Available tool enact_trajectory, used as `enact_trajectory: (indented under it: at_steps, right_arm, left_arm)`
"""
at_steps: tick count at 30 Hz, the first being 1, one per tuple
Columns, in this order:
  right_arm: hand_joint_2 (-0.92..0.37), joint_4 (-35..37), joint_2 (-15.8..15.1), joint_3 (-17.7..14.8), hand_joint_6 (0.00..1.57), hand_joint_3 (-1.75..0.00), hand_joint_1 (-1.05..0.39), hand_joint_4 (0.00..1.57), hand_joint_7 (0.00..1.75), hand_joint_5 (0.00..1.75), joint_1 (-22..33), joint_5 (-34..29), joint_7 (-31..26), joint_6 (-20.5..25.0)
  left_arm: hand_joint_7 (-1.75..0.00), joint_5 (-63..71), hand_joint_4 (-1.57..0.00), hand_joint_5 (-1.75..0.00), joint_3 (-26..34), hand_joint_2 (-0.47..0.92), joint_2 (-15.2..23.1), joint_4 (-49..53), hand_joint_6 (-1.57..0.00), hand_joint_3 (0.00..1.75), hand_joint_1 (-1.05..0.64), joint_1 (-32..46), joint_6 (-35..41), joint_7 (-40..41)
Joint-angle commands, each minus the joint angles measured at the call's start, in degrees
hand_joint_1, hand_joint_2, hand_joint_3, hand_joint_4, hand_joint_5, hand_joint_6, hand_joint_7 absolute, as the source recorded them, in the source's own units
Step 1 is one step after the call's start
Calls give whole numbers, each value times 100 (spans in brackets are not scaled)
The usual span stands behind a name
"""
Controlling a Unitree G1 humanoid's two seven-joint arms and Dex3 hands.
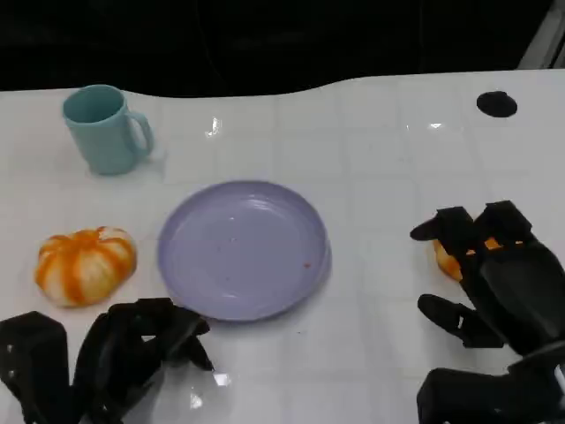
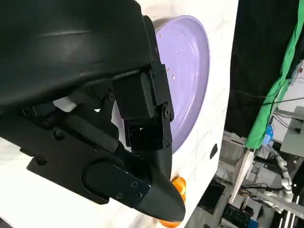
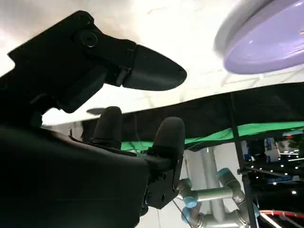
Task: Grasp the bread from the table and place it into the plate.
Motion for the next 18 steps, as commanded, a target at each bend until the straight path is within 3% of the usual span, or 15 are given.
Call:
enact_trajectory:
  at_steps: [1,5,8,11,14,18]
  right_arm:
    - [-40,-480,-182,95,0,-118,-72,0,68,115,130,-171,344,546]
    - [-18,-780,-198,175,0,-140,-64,0,57,91,201,-276,614,959]
    - [-1,-886,-210,222,0,-160,-56,0,43,51,219,-337,734,1205]
    - [11,-919,-228,257,0,-170,-49,0,40,20,207,-374,790,1387]
    - [16,-897,-256,290,0,-172,-47,0,40,6,157,-434,889,1606]
    - [17,-810,-303,324,0,-168,-44,0,40,0,72,-500,1019,1861]
  left_arm:
    - [-28,9,-92,-147,22,71,70,-31,-157,2,-102,115,126,39]
    - [-28,26,-91,-148,20,70,70,-32,-157,2,-102,113,143,59]
    - [-28,30,-91,-148,20,71,66,-27,-157,2,-102,112,128,59]
    - [-29,38,-91,-149,16,71,60,-27,-157,2,-102,112,117,64]
    - [-29,25,-92,-149,18,70,52,-32,-157,2,-103,115,131,60]
    - [-30,22,-93,-148,22,70,41,-32,-157,2,-103,122,120,67]
